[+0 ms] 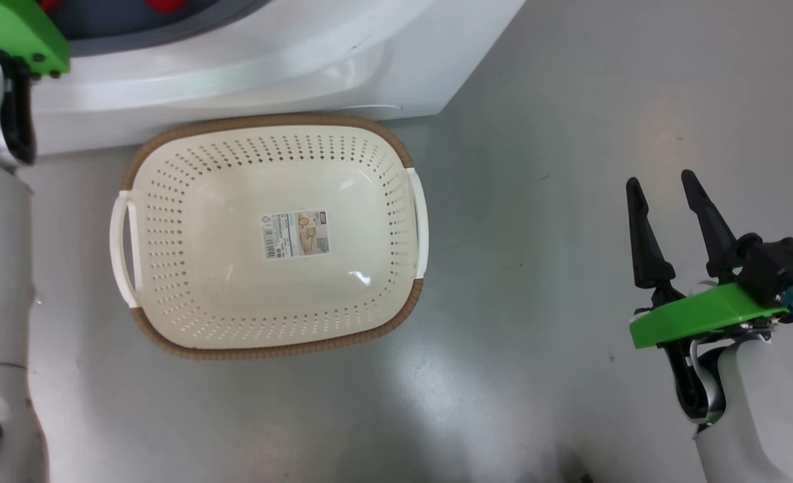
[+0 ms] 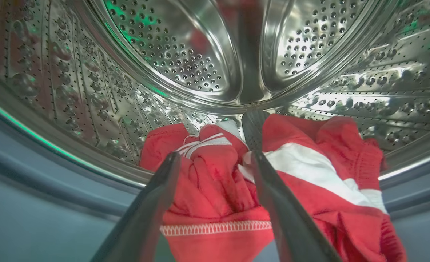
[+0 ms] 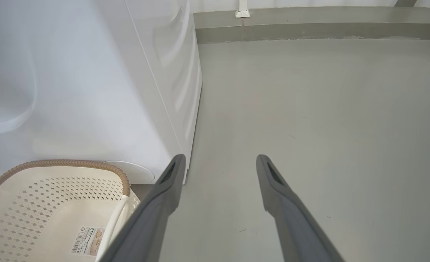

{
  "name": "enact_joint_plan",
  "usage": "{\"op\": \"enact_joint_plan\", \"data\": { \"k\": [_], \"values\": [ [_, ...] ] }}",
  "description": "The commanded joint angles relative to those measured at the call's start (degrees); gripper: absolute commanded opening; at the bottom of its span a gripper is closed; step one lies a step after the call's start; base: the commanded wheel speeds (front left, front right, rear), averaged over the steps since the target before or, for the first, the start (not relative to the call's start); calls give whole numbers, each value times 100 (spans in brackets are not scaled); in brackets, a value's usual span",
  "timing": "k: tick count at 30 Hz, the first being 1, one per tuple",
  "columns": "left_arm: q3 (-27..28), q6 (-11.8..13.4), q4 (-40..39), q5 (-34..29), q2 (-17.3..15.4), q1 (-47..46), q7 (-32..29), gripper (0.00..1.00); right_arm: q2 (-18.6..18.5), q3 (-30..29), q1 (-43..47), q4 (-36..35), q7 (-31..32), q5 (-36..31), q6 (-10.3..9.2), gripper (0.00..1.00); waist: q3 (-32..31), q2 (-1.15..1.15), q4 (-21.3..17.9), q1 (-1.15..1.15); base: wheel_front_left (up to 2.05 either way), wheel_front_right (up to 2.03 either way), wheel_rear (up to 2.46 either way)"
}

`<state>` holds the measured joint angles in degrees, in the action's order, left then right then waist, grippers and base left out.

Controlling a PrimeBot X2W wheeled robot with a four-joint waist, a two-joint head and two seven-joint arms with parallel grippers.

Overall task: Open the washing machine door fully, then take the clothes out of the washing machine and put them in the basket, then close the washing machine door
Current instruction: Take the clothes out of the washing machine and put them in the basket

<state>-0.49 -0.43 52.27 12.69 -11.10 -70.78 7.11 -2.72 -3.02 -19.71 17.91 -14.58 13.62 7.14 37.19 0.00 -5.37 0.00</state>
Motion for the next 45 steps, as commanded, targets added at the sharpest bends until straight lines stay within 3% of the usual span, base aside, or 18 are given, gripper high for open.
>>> {"op": "enact_joint_plan", "data": {
  "k": [1, 14, 25, 30, 31, 32, 33, 34, 45],
  "values": [
    [7, 110, 34, -124, -329, -121, -174, 100, -16, 130, -32, -21, -2, 93, 35, 100, 11, 0, -56, 0, 0, 0, 0],
    [-248, 463, 868, -318, -543, -480, -1128, 100, -16, 336, -144, 128, -39, 359, 35, 100, -32, 0, -219, 0, 0, 0, 0],
    [-406, 514, 1187, -363, -675, -469, -1554, 100, -16, 490, -92, -78, -40, 495, 35, 100, -9, 0, -338, 0, 0, 0, 0],
    [-428, 405, 1211, -301, -720, -482, -1543, 100, -16, 544, -86, -176, -41, 553, 35, 100, 31, 0, -373, 0, 0, 0, 0],
    [-434, 379, 1215, -289, -728, -488, -1538, 84, -16, 559, -84, -192, -41, 568, 35, 100, 38, 0, -376, 0, 0, 0, 0],
    [-443, 352, 1214, -280, -734, -495, -1522, 40, -16, 572, -83, -205, -41, 579, 35, 100, 46, 0, -379, 0, 0, 0, 0],
    [-462, 309, 1215, -275, -731, -497, -1513, 15, -16, 581, -83, -218, -41, 588, 35, 100, 54, 0, -381, 0, 0, 0, 0],
    [-471, 277, 1230, -259, -717, -494, -1535, 0, -16, 586, -83, -229, -41, 594, 35, 100, 62, 0, -380, 0, 0, 0, 0],
    [-420, -59, 1039, 15, -629, -455, -1003, 0, -16, 584, -114, -287, -41, 588, 35, 100, 88, 0, -314, 0, 0, 0, 0]
  ]
}}
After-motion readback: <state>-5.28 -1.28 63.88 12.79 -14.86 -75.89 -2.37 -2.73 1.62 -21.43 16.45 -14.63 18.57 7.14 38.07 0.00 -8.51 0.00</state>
